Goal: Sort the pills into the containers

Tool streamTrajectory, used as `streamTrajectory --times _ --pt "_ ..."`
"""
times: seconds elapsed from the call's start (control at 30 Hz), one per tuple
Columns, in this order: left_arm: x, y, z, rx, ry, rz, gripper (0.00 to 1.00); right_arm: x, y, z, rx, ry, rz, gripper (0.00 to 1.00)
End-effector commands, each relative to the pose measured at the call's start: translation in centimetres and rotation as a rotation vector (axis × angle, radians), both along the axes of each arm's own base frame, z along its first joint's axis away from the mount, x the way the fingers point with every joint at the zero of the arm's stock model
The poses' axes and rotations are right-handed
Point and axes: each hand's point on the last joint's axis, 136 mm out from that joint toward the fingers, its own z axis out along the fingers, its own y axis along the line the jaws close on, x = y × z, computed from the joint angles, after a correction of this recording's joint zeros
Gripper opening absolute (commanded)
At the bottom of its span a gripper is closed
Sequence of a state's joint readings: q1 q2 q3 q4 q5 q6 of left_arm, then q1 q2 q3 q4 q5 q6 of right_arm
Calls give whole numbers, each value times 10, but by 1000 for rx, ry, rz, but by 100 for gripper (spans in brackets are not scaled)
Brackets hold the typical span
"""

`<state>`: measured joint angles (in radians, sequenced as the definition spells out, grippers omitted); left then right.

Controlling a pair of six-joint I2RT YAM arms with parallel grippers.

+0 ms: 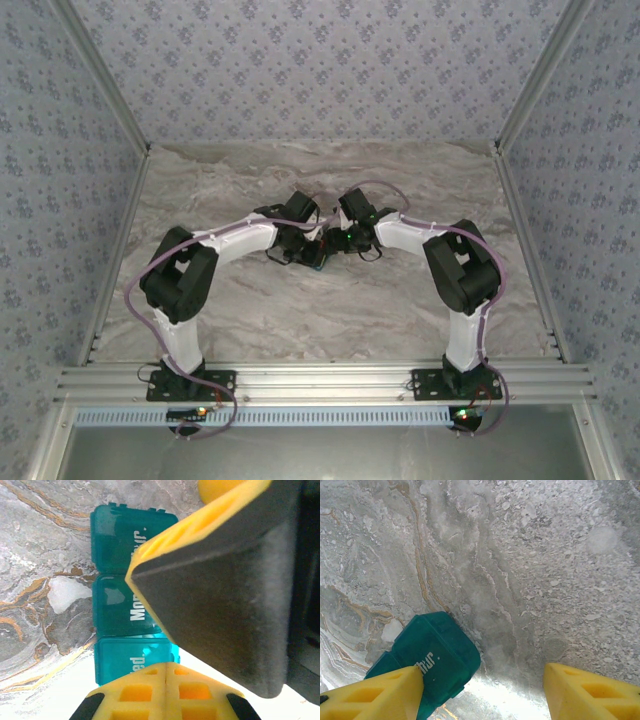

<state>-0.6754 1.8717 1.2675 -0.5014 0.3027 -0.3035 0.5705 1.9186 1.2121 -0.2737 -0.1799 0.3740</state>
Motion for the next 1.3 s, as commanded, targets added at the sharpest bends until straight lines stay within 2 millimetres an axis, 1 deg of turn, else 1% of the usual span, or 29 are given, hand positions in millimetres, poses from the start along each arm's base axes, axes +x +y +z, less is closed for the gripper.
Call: streamTrajectory --times 0.0,0.03,0.07,0.23,0.37,0.53,0.7,0.8,0.9,1.0,1.17,1.2,1.27 --pt "-9 12 -18 71 25 -11 0 -10 -12 -23 -52 68 -20 67" --pt "-10 13 -21 83 25 -12 0 -17 -16 -31 -64 89 -20 67" --pt "-10 15 -25 95 25 -14 0 -20 -18 -33 -68 97 -20 67" --pt "-14 20 -38 136 38 -24 0 -20 -18 -34 -68 99 -21 67" --pt "-14 22 -43 161 31 -33 0 -20 -20 -34 -68 100 -23 67" --pt "-15 20 -41 157 25 -37 0 -21 -19 -33 -67 98 -21 67" --pt "-14 8 -25 128 -24 -62 0 -20 -20 -34 -68 99 -23 67" --pt "-15 3 -21 130 -42 -80 0 -21 -20 -34 -70 101 -21 67" --pt "-16 4 -26 154 -39 -85 0 -20 -20 -33 -67 98 -24 67" --pt "-18 11 -38 200 -26 -81 0 -20 -19 -33 -66 98 -26 67" --pt "-27 21 -60 250 23 -91 0 -20 -20 -34 -66 102 -27 67" --pt "-29 22 -62 252 26 -94 0 -20 -20 -34 -66 101 -27 67" --pt "-26 20 -57 243 9 -95 0 -21 -20 -33 -60 107 -25 67"
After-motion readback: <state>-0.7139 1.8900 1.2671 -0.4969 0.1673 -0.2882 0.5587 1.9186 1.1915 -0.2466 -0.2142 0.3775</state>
